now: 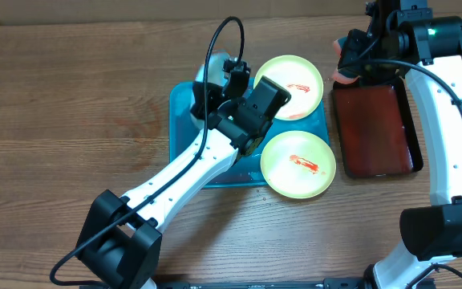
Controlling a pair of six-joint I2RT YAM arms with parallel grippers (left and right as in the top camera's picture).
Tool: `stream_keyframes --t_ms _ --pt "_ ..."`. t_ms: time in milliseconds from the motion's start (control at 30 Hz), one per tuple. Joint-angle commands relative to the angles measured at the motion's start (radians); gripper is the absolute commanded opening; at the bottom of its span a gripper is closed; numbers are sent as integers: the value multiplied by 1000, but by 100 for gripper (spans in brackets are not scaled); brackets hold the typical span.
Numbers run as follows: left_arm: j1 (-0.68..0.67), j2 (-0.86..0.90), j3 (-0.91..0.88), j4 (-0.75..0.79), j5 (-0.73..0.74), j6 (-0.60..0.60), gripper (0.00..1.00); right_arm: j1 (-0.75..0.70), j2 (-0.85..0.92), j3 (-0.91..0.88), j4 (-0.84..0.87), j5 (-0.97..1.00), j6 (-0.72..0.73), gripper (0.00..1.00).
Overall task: Clean dirty plates on tray and stack at the side
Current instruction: 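Lift the white plate with the left gripper and carry it left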
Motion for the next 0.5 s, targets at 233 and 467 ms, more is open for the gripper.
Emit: stream_keyframes --t_ms 233,467 --pt "288 -27 18 -96 956 -97 4 -4 1 0 5 11 0 4" --pt "682 -28 18 -98 1440 -98 4 -4 1 0 7 11 0 4"
